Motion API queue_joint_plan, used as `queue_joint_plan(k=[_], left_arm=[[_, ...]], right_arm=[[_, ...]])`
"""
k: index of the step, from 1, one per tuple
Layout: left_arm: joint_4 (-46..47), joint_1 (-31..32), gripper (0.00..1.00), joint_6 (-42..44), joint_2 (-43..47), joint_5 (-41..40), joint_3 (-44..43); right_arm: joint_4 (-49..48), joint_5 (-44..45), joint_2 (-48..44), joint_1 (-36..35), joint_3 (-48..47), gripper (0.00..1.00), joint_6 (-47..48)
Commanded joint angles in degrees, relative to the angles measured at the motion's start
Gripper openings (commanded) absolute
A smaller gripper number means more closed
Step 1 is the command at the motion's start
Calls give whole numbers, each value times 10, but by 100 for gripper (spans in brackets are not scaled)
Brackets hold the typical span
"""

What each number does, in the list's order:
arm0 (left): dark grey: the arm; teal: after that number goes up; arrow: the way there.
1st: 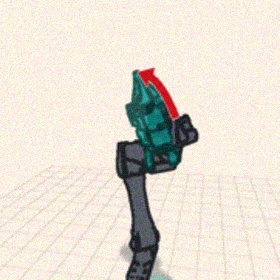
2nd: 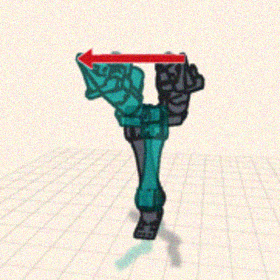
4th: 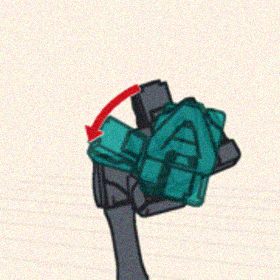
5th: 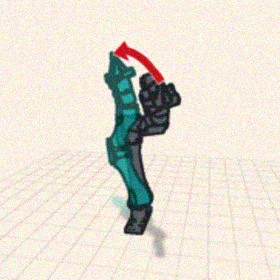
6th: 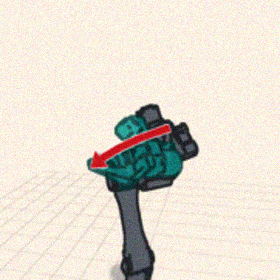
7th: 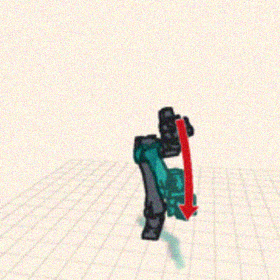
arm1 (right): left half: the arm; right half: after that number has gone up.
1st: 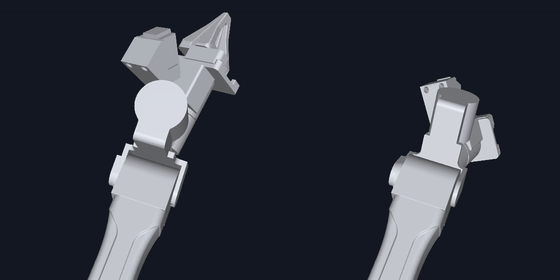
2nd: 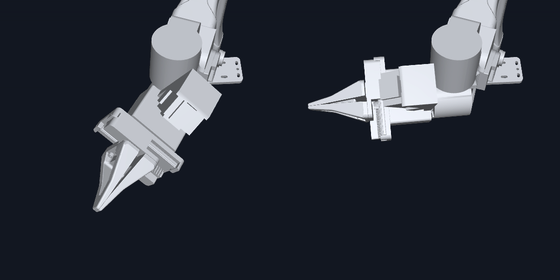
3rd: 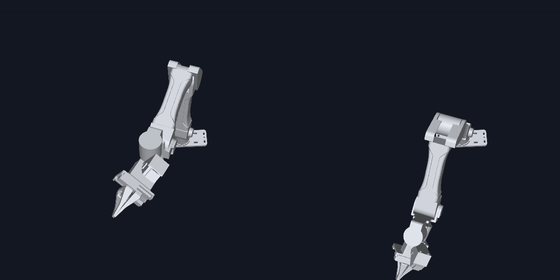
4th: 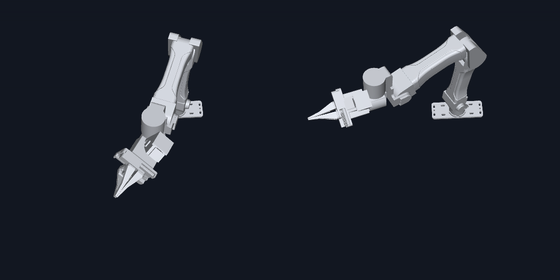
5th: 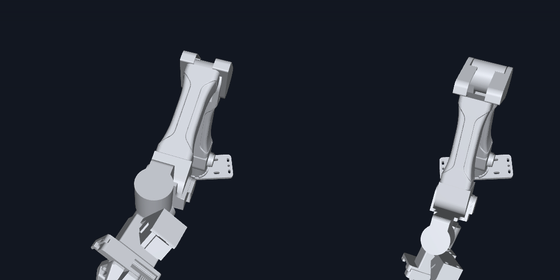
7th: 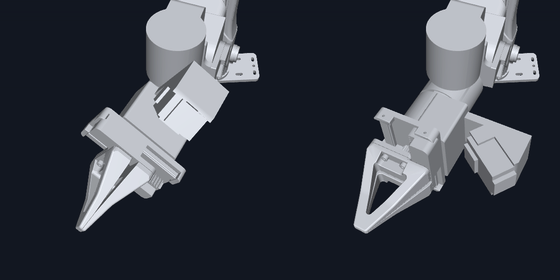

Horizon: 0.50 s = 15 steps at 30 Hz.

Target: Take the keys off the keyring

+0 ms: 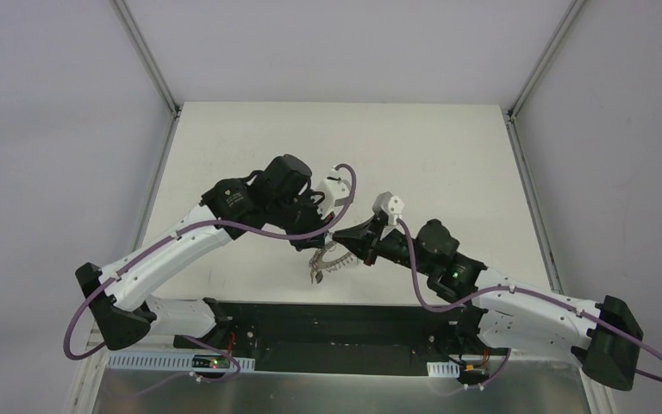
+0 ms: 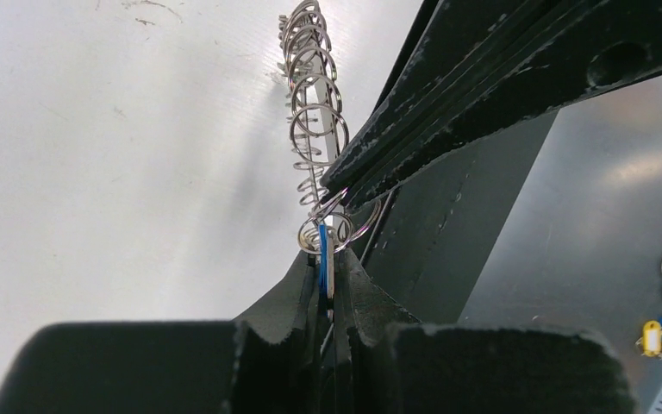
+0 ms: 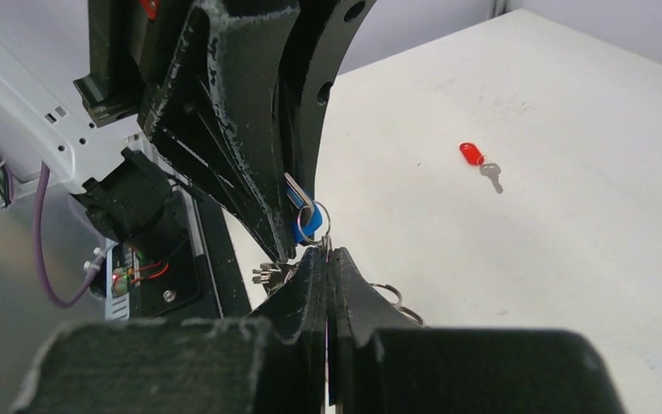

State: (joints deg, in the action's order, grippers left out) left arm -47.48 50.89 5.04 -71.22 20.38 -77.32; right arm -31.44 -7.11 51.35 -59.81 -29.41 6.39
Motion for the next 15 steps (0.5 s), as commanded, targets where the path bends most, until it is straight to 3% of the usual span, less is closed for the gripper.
queue_joint_plan(k=[1, 3, 8, 15], left_arm=[[-12, -2, 0, 53, 26, -13, -17], [-12, -2, 0, 61, 28, -18, -17], [-12, -3, 0, 85, 33, -25, -15], [-12, -3, 0, 145, 45, -17, -7]], right_arm=[[74, -35, 16, 4, -65, 0, 0], [85, -36, 15, 4, -71, 3, 0], [72, -24, -20, 4, -49, 30, 10], [72, -62, -71, 4, -14, 33, 54]])
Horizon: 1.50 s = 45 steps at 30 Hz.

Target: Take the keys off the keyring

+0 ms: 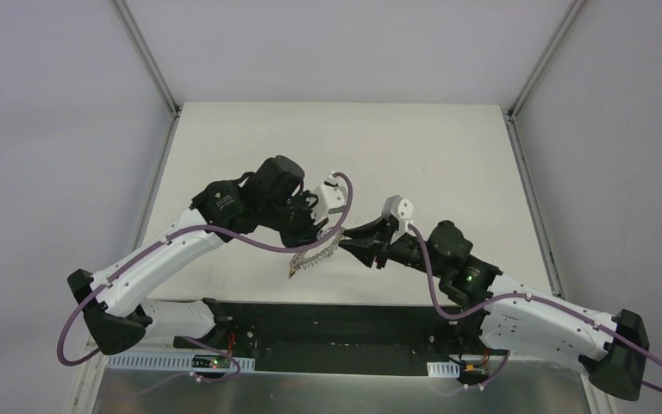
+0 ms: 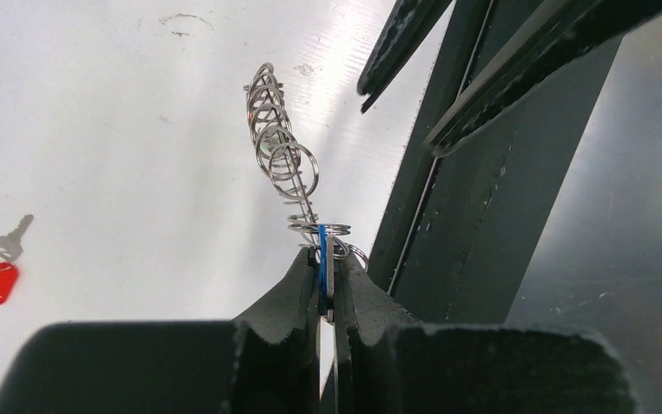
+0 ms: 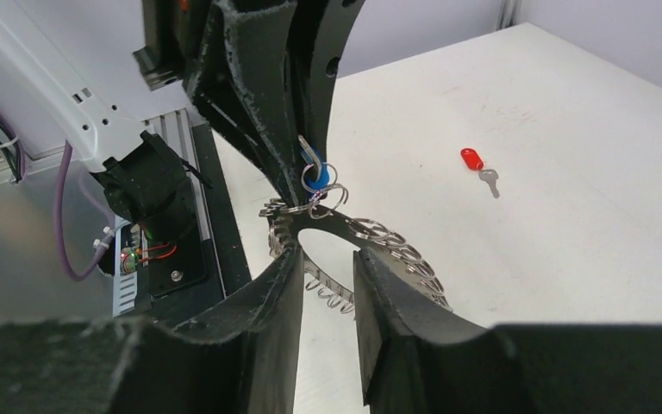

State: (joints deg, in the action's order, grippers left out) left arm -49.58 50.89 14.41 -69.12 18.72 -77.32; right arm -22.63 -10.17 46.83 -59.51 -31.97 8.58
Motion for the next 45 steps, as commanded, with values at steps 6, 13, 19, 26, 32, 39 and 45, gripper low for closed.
queue_joint_plan(k=[6, 13, 19, 26, 32, 39, 45], left_arm=[[11, -2, 0, 165, 51, 78, 16], [10, -2, 0, 254, 78, 109, 44], [11, -2, 0, 308, 98, 144, 64], [10, -2, 0, 344, 105, 158, 74], [10, -2, 0, 352, 102, 154, 68], [11, -1, 0, 352, 103, 157, 64], [11, -1, 0, 355, 102, 173, 65]], right_arm=[[-18, -83, -21, 1, 12, 29, 72], [-25, -105, -6, 1, -4, 28, 117], [11, -140, 18, 2, -48, 28, 166], [32, -200, 61, 10, -96, 28, 156], [27, -231, 96, 11, -113, 28, 137], [7, -247, 116, 11, -114, 29, 122], [-30, -260, 145, 11, -115, 30, 102]])
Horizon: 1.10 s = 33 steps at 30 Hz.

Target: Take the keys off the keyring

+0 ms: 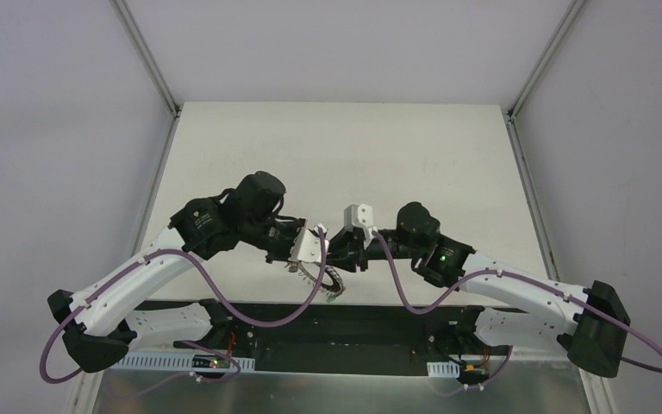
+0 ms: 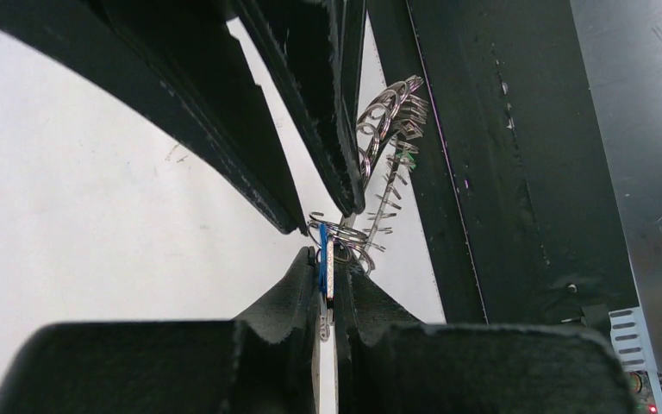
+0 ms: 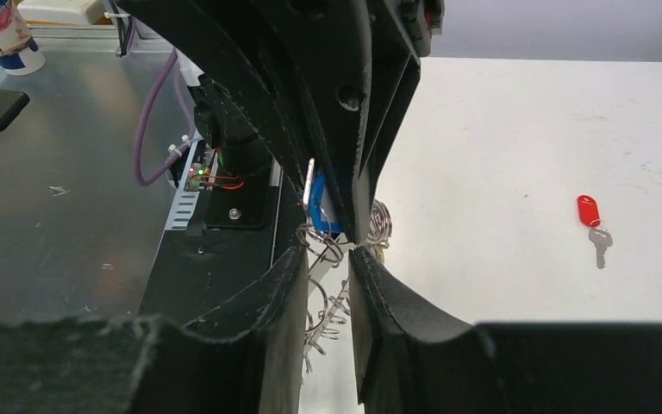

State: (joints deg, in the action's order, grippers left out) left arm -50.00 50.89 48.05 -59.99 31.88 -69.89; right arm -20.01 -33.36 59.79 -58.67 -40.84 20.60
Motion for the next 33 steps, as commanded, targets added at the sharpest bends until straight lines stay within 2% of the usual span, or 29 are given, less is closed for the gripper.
queue_joint_plan(k=[1, 6, 8, 10, 12, 16, 20, 28, 31, 33], left_arm=[[15, -1, 0, 20, 11, 44, -10], [15, -1, 0, 25, 12, 50, -9], [14, -1, 0, 25, 10, 49, -10], [14, -1, 0, 24, 8, 45, -10], [15, -1, 0, 24, 8, 37, -10], [22, 0, 0, 20, 15, -3, -4], [47, -1, 0, 6, 29, -56, 17], [68, -1, 0, -13, 21, -67, 40], [75, -1, 0, -21, 16, -60, 42], [79, -1, 0, -26, 14, -65, 40]], right_arm=[[-60, -31, 18, 2, -27, 31, -20], [-75, -46, 36, 3, -33, 30, -29], [-81, -52, 38, 2, -32, 26, -34], [-89, -58, 38, 3, -30, 15, -42], [-88, -54, 38, 3, -29, 0, -56], [-85, -30, 21, 11, -12, 0, -92], [-91, 35, -23, 18, 17, 0, -134], [-253, 224, -61, 29, 84, 0, -284], [-306, 209, -42, 29, 93, 0, -312], [-280, 184, -34, 28, 83, 0, -303]])
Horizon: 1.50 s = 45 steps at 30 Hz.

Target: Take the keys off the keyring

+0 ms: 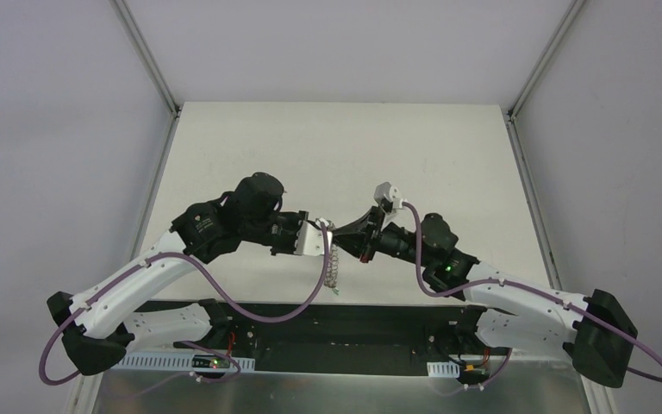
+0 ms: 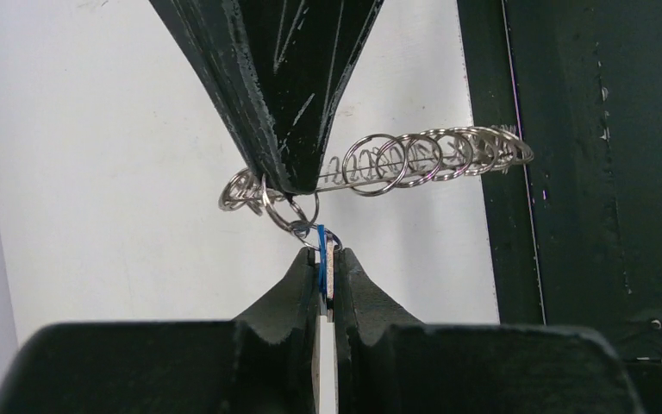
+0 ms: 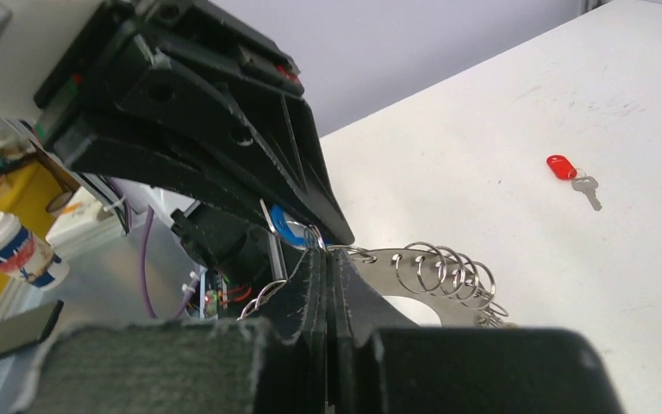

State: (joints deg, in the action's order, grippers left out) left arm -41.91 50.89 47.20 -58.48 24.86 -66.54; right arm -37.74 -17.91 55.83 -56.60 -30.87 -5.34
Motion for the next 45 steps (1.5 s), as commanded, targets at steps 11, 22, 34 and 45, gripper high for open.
queue_joint_plan(k=[11, 22, 34, 45], left_arm=[[2, 0, 0, -9, 7, 5, -2], [1, 0, 0, 24, 20, 68, 3], [1, 4, 0, 34, 23, 77, 6], [1, 5, 0, 35, 28, 78, 8]], right_arm=[[102, -20, -70, 8, -31, 36, 134], [193, -133, -25, 7, -95, 35, 265], [156, -184, 43, -3, -132, 35, 256], [133, -204, 76, -24, -142, 34, 249]])
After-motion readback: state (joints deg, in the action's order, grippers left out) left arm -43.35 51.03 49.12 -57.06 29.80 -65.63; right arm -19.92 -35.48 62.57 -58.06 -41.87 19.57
